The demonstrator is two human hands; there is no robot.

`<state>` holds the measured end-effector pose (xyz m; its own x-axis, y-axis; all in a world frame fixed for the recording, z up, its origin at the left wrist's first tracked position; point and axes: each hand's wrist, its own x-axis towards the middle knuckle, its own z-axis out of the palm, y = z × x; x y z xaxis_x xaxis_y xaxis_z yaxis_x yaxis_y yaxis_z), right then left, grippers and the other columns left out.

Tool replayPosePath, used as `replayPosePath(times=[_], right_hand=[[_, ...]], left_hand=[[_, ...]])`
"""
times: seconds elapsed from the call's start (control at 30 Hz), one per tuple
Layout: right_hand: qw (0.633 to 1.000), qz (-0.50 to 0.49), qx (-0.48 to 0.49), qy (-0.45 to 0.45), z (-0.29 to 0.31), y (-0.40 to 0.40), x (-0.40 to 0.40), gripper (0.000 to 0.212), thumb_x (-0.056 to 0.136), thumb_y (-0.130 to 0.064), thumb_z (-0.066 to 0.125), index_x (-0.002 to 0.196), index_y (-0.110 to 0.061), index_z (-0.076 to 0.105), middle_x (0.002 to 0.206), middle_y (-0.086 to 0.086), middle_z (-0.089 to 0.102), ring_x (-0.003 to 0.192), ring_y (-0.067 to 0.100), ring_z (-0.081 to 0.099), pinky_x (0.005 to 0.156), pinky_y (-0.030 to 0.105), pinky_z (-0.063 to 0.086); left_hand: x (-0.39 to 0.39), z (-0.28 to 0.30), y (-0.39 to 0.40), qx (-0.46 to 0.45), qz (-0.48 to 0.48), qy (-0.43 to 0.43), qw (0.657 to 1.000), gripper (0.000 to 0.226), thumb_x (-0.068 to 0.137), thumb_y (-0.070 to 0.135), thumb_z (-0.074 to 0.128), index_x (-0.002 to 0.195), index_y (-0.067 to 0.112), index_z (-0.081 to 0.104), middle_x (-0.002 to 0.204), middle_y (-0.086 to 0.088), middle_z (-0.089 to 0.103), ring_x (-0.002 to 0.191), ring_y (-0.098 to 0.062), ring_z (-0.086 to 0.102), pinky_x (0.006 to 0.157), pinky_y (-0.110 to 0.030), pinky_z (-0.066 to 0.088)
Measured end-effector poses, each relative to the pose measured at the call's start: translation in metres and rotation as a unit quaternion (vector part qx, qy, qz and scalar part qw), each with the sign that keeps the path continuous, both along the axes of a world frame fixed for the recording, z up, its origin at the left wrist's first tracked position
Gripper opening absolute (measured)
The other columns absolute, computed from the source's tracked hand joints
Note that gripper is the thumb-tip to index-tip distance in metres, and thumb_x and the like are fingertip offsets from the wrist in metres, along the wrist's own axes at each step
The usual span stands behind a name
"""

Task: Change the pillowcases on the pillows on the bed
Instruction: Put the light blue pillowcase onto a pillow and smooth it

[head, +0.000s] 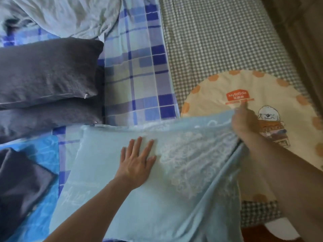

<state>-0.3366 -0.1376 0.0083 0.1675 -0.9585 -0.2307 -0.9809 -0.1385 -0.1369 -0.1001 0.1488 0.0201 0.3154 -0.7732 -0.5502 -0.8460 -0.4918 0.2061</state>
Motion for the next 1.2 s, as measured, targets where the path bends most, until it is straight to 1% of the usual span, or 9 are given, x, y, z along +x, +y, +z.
replayPosePath(times=[0.2, 0.33, 0.5, 0.6, 0.73, 0.8, 0.93, 1.1, 1.2], right_hand=[[0.984, -0.039, 0.037, -0.17, -0.026, 0.038, -0.029, 0.05, 0.098, -0.034, 0.056, 0.14, -0.011, 0.043, 0.131, 0.019, 0.055, 0.12, 0.038, 0.051, 0.095, 0.048, 0.047], [0.957, -0.254, 0.027, -0.139, -0.008, 0.123, -0.095, 0.06, 0.096, -0.048, 0.048, 0.139, -0.006, 0.046, 0.131, 0.023, 0.055, 0.119, 0.042, 0.05, 0.1, 0.05, 0.042], [0.859, -0.407, 0.106, -0.293, 0.007, 0.245, -0.128, 0.047, 0.1, -0.043, 0.051, 0.113, 0.001, 0.062, 0.108, 0.016, 0.065, 0.106, 0.036, 0.06, 0.089, 0.038, 0.043], [0.868, -0.411, 0.087, -0.264, 0.018, 0.293, -0.121, 0.045, 0.097, -0.043, 0.06, 0.12, -0.005, 0.058, 0.11, 0.013, 0.063, 0.102, 0.034, 0.061, 0.083, 0.035, 0.044], [0.955, -0.226, 0.154, -0.118, 0.02, 0.333, -0.163, 0.029, 0.102, -0.039, 0.047, 0.106, -0.011, 0.053, 0.082, 0.008, 0.062, 0.073, 0.026, 0.06, 0.066, 0.035, 0.049], [0.945, -0.288, 0.14, -0.071, 0.016, 0.329, -0.204, 0.024, 0.106, -0.031, 0.037, 0.106, -0.011, 0.05, 0.09, 0.015, 0.066, 0.079, 0.032, 0.062, 0.073, 0.041, 0.052], [0.923, -0.348, 0.111, -0.123, -0.004, 0.312, -0.204, 0.045, 0.1, -0.047, 0.045, 0.105, -0.006, 0.064, 0.098, 0.018, 0.065, 0.093, 0.039, 0.063, 0.078, 0.044, 0.051], [0.742, -0.457, 0.284, -0.4, -0.022, 0.338, -0.187, 0.031, 0.102, -0.042, 0.051, 0.128, -0.028, 0.062, 0.129, -0.002, 0.064, 0.112, 0.025, 0.062, 0.096, 0.049, 0.051], [0.701, -0.457, 0.246, -0.488, 0.009, 0.335, -0.158, 0.024, 0.101, -0.035, 0.056, 0.12, -0.025, 0.068, 0.121, 0.005, 0.071, 0.103, 0.028, 0.069, 0.087, 0.048, 0.057]], left_hand=[[-0.013, -0.004, -0.01, 0.092, 0.034, -0.053, 0.994, 0.06, 0.101, 0.062, 0.014, 0.153, 0.052, -0.015, 0.169, 0.004, -0.011, 0.155, -0.029, -0.007, 0.121, -0.058, 0.005], [-0.022, 0.008, -0.003, 0.053, 0.048, -0.057, 0.996, 0.058, 0.103, 0.055, 0.014, 0.156, 0.048, -0.008, 0.169, -0.002, -0.006, 0.155, -0.03, -0.005, 0.122, -0.055, 0.007], [-0.057, 0.029, 0.033, -0.045, 0.01, -0.016, 0.999, 0.057, 0.103, 0.054, 0.01, 0.158, 0.046, 0.0, 0.168, -0.005, -0.003, 0.154, -0.03, -0.004, 0.125, -0.05, 0.005], [-0.081, 0.037, 0.066, -0.061, -0.051, -0.005, 0.997, 0.059, 0.1, 0.058, 0.007, 0.158, 0.046, 0.002, 0.168, -0.009, 0.002, 0.154, -0.034, -0.001, 0.123, -0.052, 0.007], [-0.075, 0.026, 0.104, -0.028, -0.175, -0.005, 0.984, 0.06, 0.101, 0.056, 0.023, 0.158, 0.046, 0.009, 0.168, -0.006, 0.011, 0.154, -0.036, 0.009, 0.117, -0.066, 0.018], [-0.06, 0.007, 0.109, 0.002, -0.255, -0.042, 0.966, 0.061, 0.098, 0.057, 0.027, 0.157, 0.05, 0.013, 0.169, 0.002, 0.014, 0.154, -0.033, 0.011, 0.106, -0.077, 0.025], [-0.051, -0.006, 0.092, 0.098, -0.224, -0.088, 0.966, 0.067, 0.103, 0.05, 0.03, 0.154, 0.051, -0.013, 0.164, 0.011, -0.028, 0.15, -0.031, -0.028, 0.109, -0.077, -0.003], [-0.048, 0.03, 0.116, 0.042, -0.098, -0.045, 0.993, 0.074, 0.1, 0.042, 0.047, 0.16, 0.037, 0.005, 0.168, -0.003, -0.012, 0.154, -0.035, -0.004, 0.123, -0.053, 0.011], [-0.057, 0.058, 0.143, -0.012, -0.059, 0.05, 0.997, 0.076, 0.094, 0.04, 0.055, 0.159, 0.035, 0.016, 0.166, -0.011, 0.008, 0.152, -0.033, 0.013, 0.122, -0.04, 0.017]])
